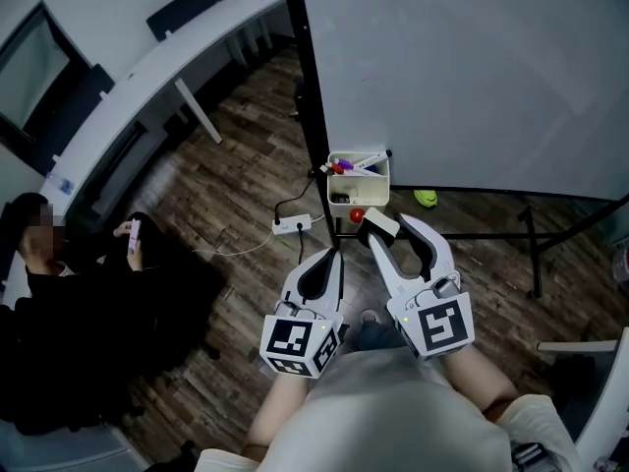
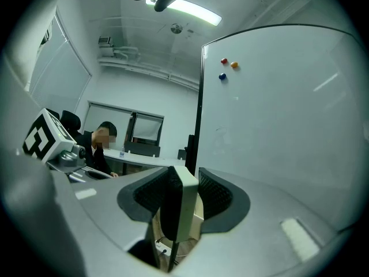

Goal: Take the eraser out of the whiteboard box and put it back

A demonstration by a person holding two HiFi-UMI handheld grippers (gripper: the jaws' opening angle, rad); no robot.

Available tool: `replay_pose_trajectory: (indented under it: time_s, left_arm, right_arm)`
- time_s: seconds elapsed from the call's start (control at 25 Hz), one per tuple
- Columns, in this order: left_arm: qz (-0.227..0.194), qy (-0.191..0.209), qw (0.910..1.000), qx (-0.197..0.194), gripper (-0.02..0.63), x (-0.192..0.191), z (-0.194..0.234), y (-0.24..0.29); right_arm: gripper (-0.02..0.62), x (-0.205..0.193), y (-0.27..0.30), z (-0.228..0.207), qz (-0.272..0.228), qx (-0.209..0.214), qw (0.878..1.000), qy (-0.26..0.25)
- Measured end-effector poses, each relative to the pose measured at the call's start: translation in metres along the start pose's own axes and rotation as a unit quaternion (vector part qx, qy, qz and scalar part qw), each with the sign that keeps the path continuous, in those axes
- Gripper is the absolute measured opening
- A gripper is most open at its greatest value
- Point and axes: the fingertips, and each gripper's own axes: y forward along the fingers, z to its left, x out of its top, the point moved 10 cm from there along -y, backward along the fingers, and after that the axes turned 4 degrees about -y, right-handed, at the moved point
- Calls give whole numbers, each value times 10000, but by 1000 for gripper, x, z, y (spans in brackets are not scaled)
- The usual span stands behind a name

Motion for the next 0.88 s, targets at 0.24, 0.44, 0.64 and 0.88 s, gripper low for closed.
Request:
replay_pose_trajectory:
  time_s: [0.24, 0.44, 0.64, 0.88]
  left_arm:
    - [-39, -46, 9999, 138, 0, 3, 7, 10]
    - [-57, -45, 9997, 238, 0, 6, 11, 18]
    - [-60, -56, 9995, 311, 0, 8, 16, 27]
    - [-55, -46, 9993, 358, 0, 11, 20, 41]
  right_arm:
    - [170, -2, 14, -9, 76, 157, 9998, 30]
    - [170, -1, 26, -18, -29, 202, 9998, 1]
    - [170, -3, 37, -26, -27, 291, 9996, -24]
    - [170, -8, 49, -38, 144, 373, 9992, -21]
